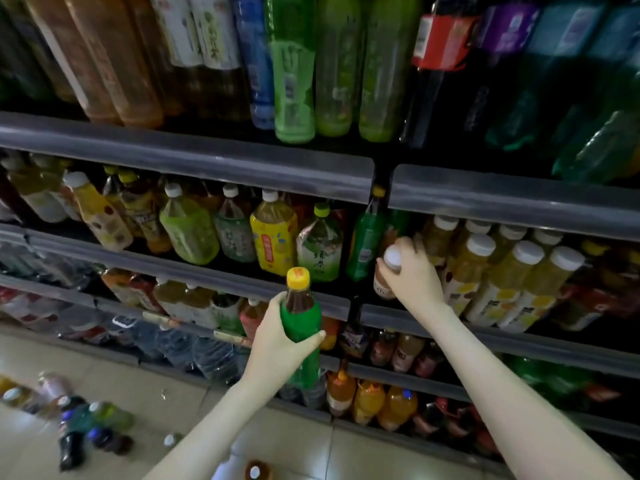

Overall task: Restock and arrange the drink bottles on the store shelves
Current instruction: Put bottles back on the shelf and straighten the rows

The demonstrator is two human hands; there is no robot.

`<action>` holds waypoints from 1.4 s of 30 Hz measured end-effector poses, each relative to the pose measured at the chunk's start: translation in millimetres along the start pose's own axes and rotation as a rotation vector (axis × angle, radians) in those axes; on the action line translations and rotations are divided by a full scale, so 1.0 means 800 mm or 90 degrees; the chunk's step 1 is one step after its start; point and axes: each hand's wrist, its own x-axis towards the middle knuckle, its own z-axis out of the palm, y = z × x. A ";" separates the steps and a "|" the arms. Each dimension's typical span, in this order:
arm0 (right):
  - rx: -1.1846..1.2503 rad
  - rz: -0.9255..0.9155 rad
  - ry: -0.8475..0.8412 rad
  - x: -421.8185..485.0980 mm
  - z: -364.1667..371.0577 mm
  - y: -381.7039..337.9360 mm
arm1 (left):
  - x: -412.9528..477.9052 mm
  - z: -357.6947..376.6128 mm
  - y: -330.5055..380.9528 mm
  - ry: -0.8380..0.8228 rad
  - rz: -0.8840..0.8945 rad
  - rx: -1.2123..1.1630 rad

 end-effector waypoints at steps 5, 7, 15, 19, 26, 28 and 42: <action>0.127 -0.045 0.140 -0.089 -0.017 0.014 | -0.019 0.031 -0.049 -0.040 -0.040 0.021; 0.143 -0.093 0.201 -0.121 -0.023 0.021 | -0.030 0.051 -0.072 -0.038 -0.074 0.017; 0.192 0.067 -0.094 -0.239 0.131 0.159 | -0.063 0.158 -0.224 -0.074 -0.201 0.059; 0.131 0.220 -0.309 -0.327 0.317 0.284 | -0.075 0.223 -0.358 -0.073 -0.251 0.060; 0.019 0.336 -0.484 -0.452 0.598 0.454 | -0.123 0.337 -0.589 -0.026 -0.292 0.051; -0.004 0.328 -0.513 -0.482 0.644 0.488 | -0.137 0.360 -0.634 -0.040 -0.294 0.067; 0.543 0.417 -0.497 -0.392 0.410 0.325 | -0.128 0.318 -0.454 -0.242 -0.231 0.144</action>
